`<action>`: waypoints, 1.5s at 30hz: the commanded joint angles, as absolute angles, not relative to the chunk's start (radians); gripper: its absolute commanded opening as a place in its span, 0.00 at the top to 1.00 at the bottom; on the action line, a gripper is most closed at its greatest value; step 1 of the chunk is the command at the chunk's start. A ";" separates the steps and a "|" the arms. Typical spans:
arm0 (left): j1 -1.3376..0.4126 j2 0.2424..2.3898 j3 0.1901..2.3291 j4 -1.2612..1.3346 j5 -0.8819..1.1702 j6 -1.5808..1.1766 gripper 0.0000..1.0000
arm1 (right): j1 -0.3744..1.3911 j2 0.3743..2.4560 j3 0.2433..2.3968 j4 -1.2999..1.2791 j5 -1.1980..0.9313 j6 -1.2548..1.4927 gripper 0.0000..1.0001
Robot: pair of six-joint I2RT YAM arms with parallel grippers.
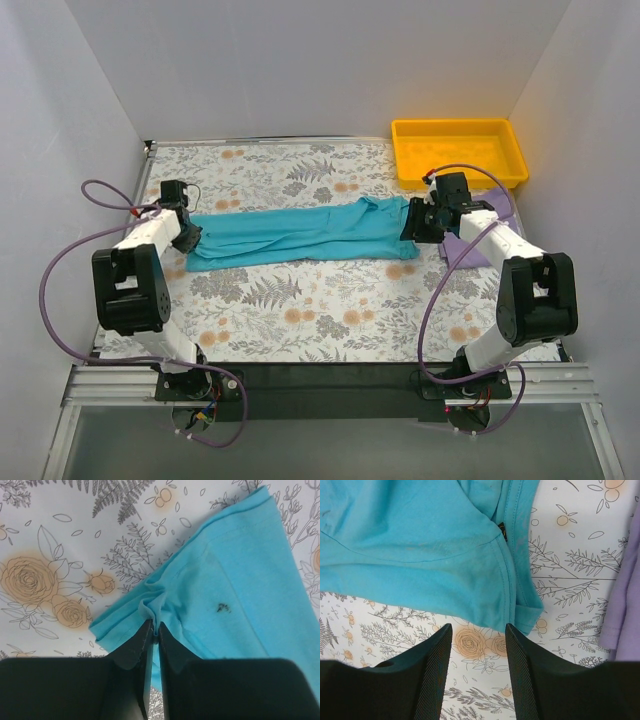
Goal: Fold and stack the t-shirts
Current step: Fold the tshirt
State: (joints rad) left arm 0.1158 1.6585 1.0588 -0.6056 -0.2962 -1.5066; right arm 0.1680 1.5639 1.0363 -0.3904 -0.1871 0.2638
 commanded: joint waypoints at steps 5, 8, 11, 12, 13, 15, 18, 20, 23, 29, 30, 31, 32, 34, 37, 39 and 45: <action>0.121 1.726 1.186 -0.629 -0.331 -1.519 0.94 | 0.163 1.522 1.023 -0.373 -0.198 0.249 0.54; 0.121 1.762 1.222 -0.634 -0.324 -1.531 0.97 | 0.160 1.517 1.017 -0.373 -0.193 0.242 0.55; 0.123 1.796 1.256 -0.643 -0.315 -1.549 0.98 | 0.161 1.513 1.011 -0.374 -0.187 0.239 0.55; 0.126 1.802 1.276 -0.643 -0.313 -1.554 0.98 | 0.160 1.511 1.009 -0.374 -0.187 0.238 0.55; 0.124 1.816 1.288 -0.643 -0.310 -1.560 0.98 | 0.161 1.511 1.005 -0.376 -0.184 0.238 0.55; 0.126 1.833 1.321 -0.650 -0.304 -1.569 0.96 | 0.160 1.512 1.002 -0.373 -0.183 0.239 0.55; 0.126 1.861 1.344 -0.667 -0.301 -1.581 0.90 | 0.161 1.509 0.996 -0.373 -0.179 0.239 0.55; 0.127 1.870 1.350 -0.686 -0.307 -1.586 0.86 | 0.160 1.508 0.993 -0.373 -0.167 0.242 0.54; 0.136 1.850 1.322 -0.701 -0.317 -1.586 0.66 | 0.158 1.503 0.988 -0.373 -0.155 0.252 0.54; 0.161 1.683 1.171 -0.683 -0.333 -1.556 0.32 | 0.143 1.493 0.977 -0.373 -0.153 0.271 0.53; 0.160 1.639 1.149 -0.683 -0.331 -1.551 0.30 | 0.140 1.490 0.971 -0.373 -0.155 0.273 0.52; 0.160 1.617 1.126 -0.681 -0.330 -1.546 0.29 | 0.137 1.488 0.969 -0.373 -0.158 0.275 0.53; 0.160 1.599 1.102 -0.680 -0.327 -1.543 0.29 | 0.132 1.488 0.966 -0.373 -0.160 0.278 0.52; 0.161 1.540 1.028 -0.663 -0.321 -1.526 0.29 | 0.130 1.486 0.960 -0.370 -0.169 0.281 0.52; 0.160 1.499 0.953 -0.641 -0.304 -1.502 0.31 | 0.129 1.489 0.957 -0.365 -0.173 0.285 0.53; 0.160 1.497 0.927 -0.626 -0.278 -1.485 0.33 | 0.127 1.491 0.956 -0.364 -0.172 0.290 0.53; 0.160 1.506 0.900 -0.583 -0.249 -1.473 0.34 | 0.121 1.503 0.954 -0.348 -0.172 0.307 0.54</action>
State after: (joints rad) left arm 0.1593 1.5181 0.9058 -0.6361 -0.2638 -1.4956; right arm 0.1299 1.5154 0.9592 -0.3828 -0.1616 0.2897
